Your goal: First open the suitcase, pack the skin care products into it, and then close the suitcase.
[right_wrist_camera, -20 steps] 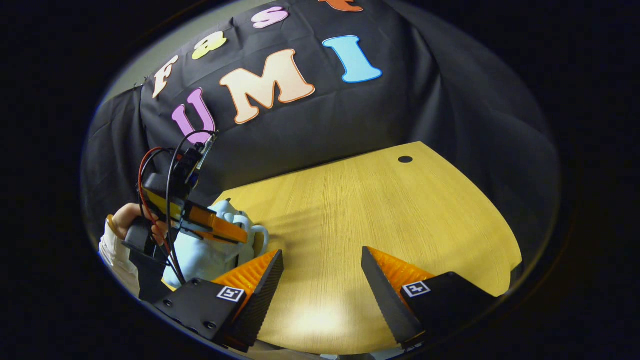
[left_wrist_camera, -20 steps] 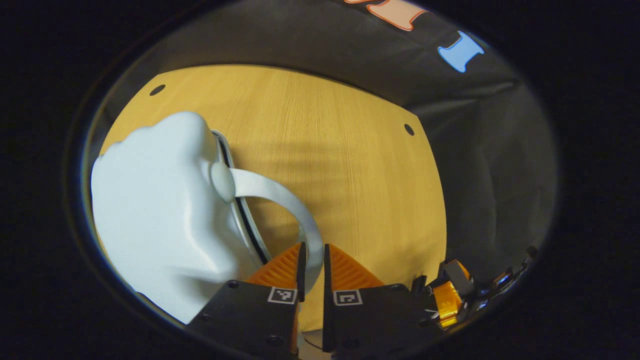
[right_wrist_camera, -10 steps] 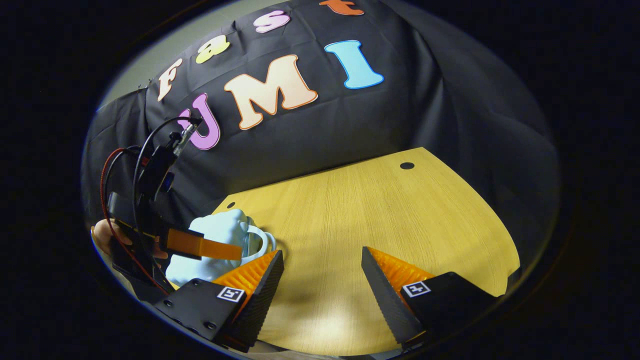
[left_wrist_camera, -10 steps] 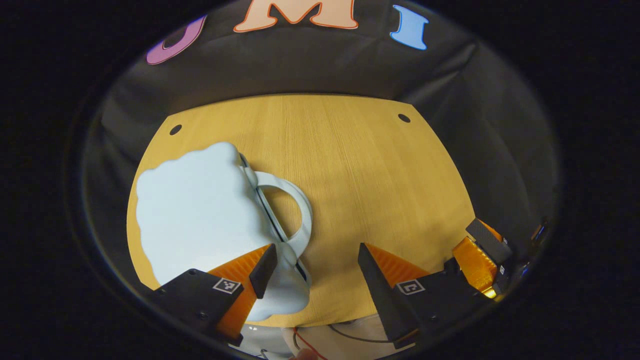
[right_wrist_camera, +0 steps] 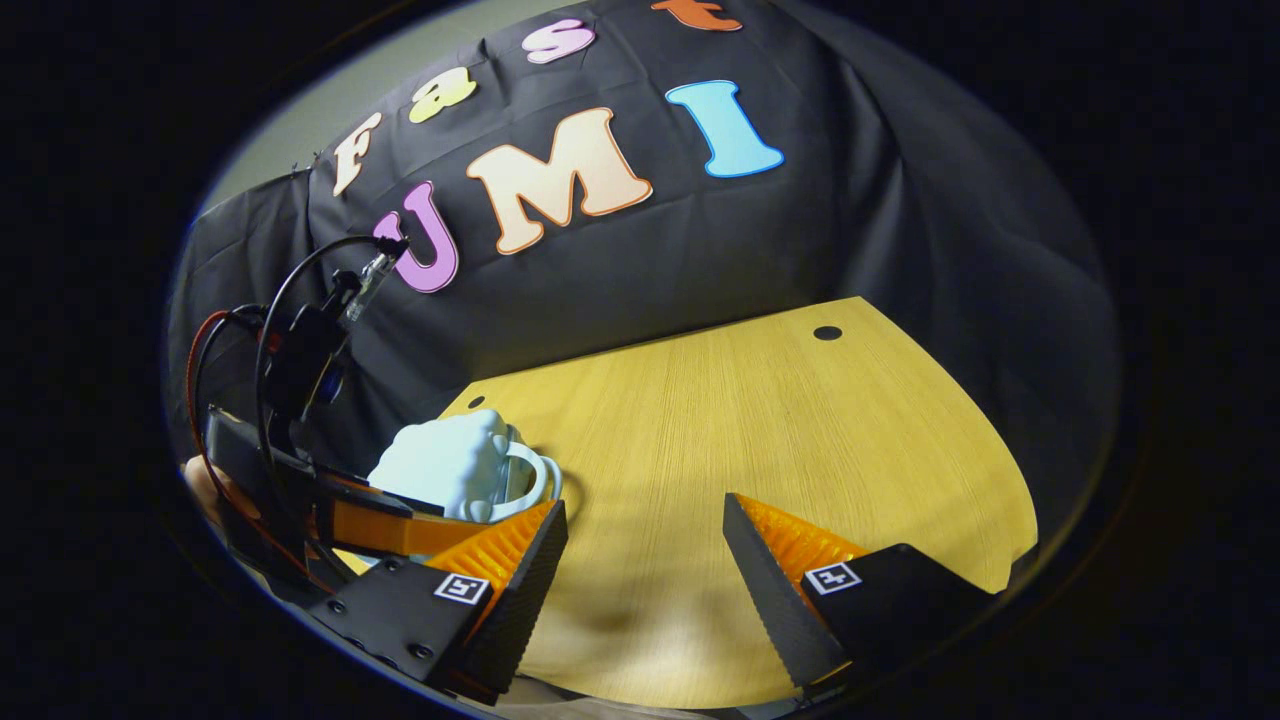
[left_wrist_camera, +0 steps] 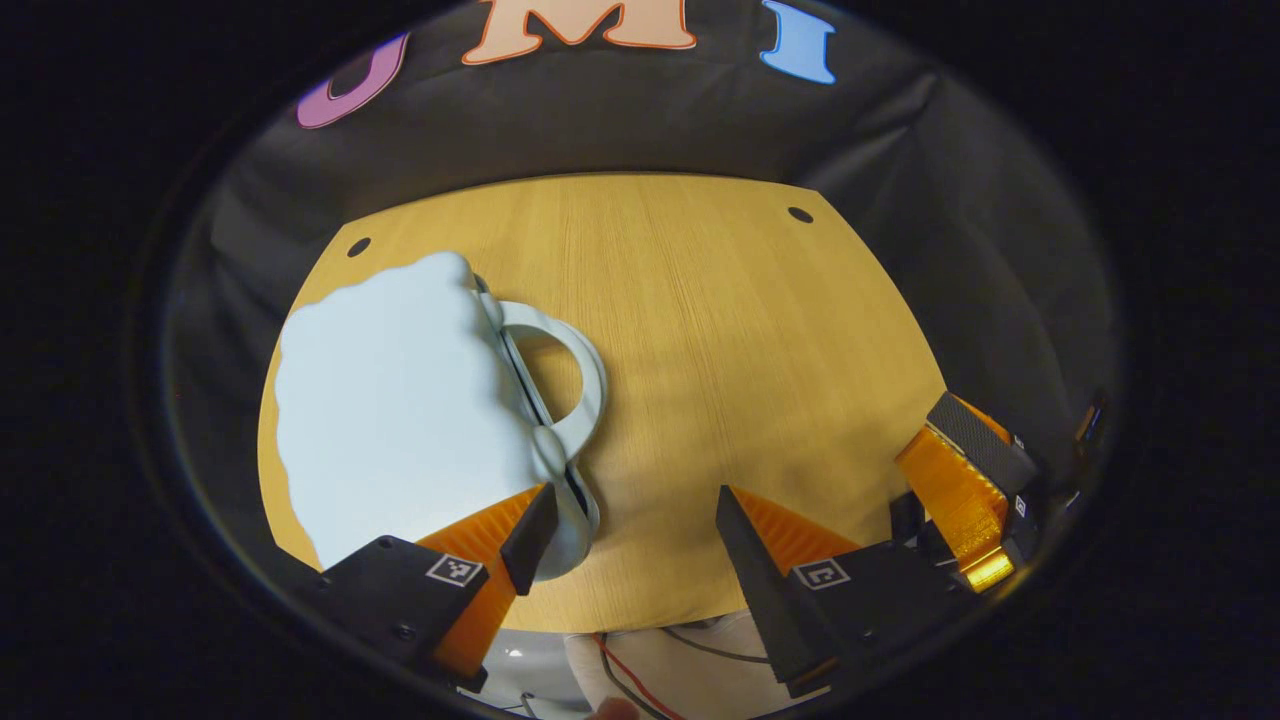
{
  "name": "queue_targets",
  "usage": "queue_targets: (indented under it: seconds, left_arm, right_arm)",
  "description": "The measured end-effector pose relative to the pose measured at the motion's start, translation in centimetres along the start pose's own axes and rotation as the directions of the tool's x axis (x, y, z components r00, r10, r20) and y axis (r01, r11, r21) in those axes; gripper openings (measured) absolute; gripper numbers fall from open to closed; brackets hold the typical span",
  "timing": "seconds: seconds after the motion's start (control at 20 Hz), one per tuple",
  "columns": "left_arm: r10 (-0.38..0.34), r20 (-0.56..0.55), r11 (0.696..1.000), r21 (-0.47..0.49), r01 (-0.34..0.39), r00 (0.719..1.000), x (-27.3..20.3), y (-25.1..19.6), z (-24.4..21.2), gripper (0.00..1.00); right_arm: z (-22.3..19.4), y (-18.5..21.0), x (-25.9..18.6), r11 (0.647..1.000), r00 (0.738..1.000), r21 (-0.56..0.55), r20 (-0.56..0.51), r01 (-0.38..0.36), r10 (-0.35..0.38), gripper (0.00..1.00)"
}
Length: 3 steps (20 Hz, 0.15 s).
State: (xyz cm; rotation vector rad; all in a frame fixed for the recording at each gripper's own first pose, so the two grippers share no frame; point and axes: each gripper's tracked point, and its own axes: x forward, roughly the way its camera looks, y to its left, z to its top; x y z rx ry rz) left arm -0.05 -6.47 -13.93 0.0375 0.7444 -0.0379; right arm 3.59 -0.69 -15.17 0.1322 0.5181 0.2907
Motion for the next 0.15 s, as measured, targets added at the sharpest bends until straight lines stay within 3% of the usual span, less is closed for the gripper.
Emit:
queue_targets:
  seconds: [0.15]
  left_arm:
    - [0.009,0.001,1.000,-0.005,-0.009,1.000,-0.06,0.21,-0.31,0.96]
  right_arm:
    - [0.47,-0.34,-0.31,1.000,1.000,-0.003,0.015,0.000,0.000,0.98]
